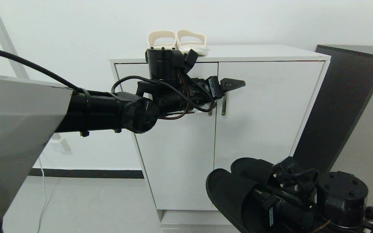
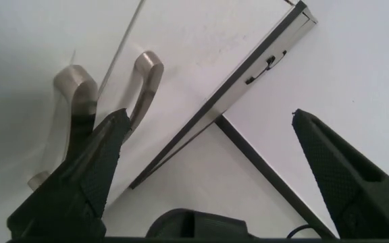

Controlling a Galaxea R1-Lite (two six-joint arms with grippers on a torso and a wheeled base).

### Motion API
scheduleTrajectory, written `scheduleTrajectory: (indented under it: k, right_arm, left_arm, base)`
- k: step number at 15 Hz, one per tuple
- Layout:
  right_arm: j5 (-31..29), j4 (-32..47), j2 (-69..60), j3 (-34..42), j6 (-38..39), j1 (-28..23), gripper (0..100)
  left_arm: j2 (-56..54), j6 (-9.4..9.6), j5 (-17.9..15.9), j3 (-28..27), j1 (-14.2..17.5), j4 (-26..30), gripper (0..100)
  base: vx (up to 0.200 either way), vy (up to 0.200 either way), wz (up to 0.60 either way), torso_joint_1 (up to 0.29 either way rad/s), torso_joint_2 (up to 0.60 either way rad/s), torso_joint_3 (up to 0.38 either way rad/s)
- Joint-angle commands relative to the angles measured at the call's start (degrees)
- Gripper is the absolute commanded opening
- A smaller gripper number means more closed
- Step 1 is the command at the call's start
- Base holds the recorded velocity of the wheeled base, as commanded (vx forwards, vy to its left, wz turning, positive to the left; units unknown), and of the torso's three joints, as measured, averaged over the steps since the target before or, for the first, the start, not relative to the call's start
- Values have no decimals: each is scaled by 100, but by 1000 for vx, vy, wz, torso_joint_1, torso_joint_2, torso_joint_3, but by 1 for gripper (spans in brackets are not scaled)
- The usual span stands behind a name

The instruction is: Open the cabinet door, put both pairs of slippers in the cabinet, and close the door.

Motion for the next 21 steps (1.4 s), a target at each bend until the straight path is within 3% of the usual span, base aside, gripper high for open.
scheduleTrajectory:
  k: [1, 3, 10, 11, 21]
  right_arm:
    - [1, -2, 10, -1, -1, 1, 0]
    - [1, -2, 19, -1, -1, -8, 0]
    - [1, -2, 10, -1, -1, -26, 0]
    - [1, -2, 10, 7, -1, -26, 0]
    - [546, -55, -157, 306, -220, 45, 0]
  left_arm:
    - [157, 52, 153, -219, 1, 89, 100]
    - [263, 175, 258, -368, 1, 186, 100]
    - [386, 184, 302, -544, -87, 300, 100]
    - [359, 184, 302, -535, -87, 291, 0]
    - [-150, 175, 302, 10, -227, 300, 0]
  base:
    - [0, 0, 0, 0, 0, 0]
    - [0, 0, 0, 0, 0, 0]
    - [0, 0, 0, 0, 0, 0]
    - [0, 0, 0, 0, 0, 0]
    - [0, 0, 0, 0, 0, 0]
